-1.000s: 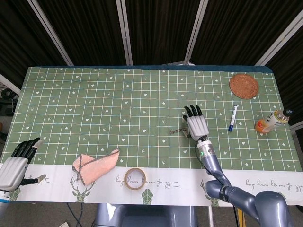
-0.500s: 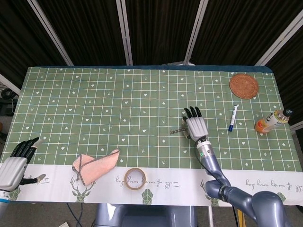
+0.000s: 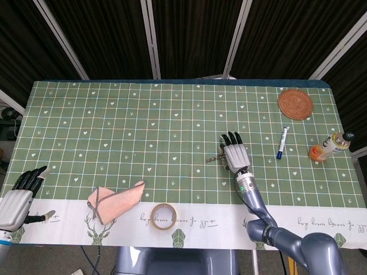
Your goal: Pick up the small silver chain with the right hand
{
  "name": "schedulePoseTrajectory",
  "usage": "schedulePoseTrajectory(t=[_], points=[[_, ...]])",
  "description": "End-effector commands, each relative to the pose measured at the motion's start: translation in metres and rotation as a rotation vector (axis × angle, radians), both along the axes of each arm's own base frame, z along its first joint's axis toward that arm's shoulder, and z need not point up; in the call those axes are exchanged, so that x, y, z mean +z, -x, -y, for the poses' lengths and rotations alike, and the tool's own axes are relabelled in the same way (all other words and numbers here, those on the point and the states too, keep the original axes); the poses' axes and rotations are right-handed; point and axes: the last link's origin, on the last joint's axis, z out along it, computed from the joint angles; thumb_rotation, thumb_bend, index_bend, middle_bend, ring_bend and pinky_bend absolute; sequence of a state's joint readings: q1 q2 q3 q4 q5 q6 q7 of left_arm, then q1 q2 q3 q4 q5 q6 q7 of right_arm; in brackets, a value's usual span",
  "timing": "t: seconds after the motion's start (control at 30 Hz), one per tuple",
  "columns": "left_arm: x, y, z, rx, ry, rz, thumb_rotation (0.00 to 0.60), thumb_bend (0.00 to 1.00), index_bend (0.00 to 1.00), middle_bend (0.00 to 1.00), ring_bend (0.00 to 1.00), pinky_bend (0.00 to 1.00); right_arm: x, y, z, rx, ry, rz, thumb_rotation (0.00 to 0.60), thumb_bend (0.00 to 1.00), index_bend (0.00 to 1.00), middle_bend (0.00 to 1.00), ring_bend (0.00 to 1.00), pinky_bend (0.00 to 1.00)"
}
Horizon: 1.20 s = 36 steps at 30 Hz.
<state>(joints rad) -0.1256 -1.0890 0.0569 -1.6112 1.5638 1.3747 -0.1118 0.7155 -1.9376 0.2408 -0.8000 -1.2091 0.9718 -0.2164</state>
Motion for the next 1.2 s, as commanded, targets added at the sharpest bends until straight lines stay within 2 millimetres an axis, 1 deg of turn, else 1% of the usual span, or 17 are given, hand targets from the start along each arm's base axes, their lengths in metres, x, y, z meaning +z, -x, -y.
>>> schedulePoseTrajectory(t=[0.03, 0.3, 0.6, 1.2], points=[[0.000, 0.000, 0.000, 0.000, 0.000, 0.001, 0.600, 0.09, 0.00, 0.00, 0.00, 0.00, -0.001, 0.000, 0.000, 0.001, -0.002, -0.001, 0.600, 0.20, 0.47, 0.11, 0.00, 0.00], [0.000, 0.000, -0.001, 0.006, 0.001, 0.004, 0.600, 0.09, 0.00, 0.00, 0.00, 0.00, -0.003, -0.003, 0.000, 0.013, 0.001, 0.004, 0.600, 0.26, 0.54, 0.15, 0.00, 0.00], [0.001, 0.000, 0.000, 0.007, 0.001, 0.008, 0.600, 0.09, 0.00, 0.00, 0.00, 0.00, 0.002, -0.003, -0.001, 0.019, 0.011, -0.003, 0.600, 0.28, 0.58, 0.16, 0.00, 0.00], [0.001, -0.001, 0.000, 0.005, 0.002, 0.016, 0.600, 0.09, 0.00, 0.00, 0.00, 0.00, 0.032, -0.008, 0.000, 0.076, 0.083, -0.034, 0.600, 0.28, 0.59, 0.16, 0.00, 0.00]])
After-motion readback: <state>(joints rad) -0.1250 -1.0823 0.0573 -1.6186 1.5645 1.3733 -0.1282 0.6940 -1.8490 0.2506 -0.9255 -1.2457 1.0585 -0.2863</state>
